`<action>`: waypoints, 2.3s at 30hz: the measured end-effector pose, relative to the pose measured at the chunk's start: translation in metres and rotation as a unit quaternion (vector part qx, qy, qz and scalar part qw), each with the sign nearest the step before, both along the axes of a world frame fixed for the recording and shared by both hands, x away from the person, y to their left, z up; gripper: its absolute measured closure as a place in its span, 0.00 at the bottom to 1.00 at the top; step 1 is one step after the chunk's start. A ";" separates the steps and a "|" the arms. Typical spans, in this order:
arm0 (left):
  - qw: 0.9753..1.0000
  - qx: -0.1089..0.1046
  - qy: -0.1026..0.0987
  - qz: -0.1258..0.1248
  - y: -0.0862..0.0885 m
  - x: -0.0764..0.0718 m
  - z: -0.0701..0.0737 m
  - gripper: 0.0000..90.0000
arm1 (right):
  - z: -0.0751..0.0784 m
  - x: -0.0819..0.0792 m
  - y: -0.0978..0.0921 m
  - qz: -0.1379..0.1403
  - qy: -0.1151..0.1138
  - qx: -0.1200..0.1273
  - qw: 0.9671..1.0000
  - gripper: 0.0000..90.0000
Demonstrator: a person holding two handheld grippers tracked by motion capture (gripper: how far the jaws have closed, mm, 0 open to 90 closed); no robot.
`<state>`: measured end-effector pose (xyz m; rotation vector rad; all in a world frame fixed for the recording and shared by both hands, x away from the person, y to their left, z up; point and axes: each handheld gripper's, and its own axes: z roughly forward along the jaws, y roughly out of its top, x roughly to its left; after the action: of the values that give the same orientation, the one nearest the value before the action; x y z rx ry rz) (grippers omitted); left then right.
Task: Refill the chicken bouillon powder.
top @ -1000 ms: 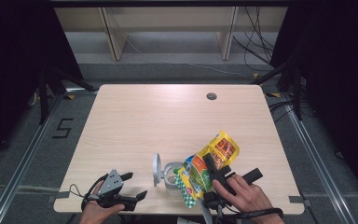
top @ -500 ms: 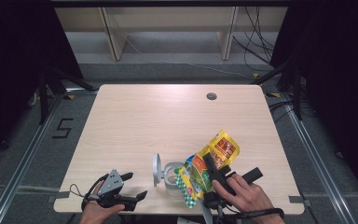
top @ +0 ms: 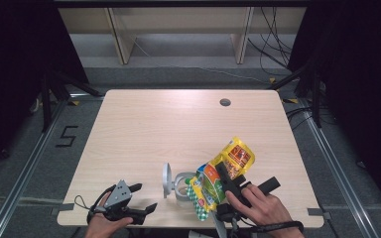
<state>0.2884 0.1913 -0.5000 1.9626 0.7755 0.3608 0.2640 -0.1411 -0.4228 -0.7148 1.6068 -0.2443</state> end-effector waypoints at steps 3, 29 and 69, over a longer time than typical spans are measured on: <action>1.000 0.001 -0.009 -0.005 0.000 0.001 0.000 0.17 | -0.003 0.001 0.000 0.001 -0.004 -0.009 1.000 0.61; 1.000 -0.003 -0.001 0.002 0.000 -0.001 0.000 0.17 | 0.001 0.002 0.006 -0.004 0.003 -0.018 1.000 0.61; 1.000 -0.004 -0.008 0.001 0.000 0.002 -0.002 0.17 | 0.015 0.016 0.015 0.004 0.055 -0.051 0.997 0.62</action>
<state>0.2903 0.1913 -0.5017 1.9504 0.7678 0.3731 0.2798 -0.1265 -0.4075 -0.8264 1.7050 -0.2870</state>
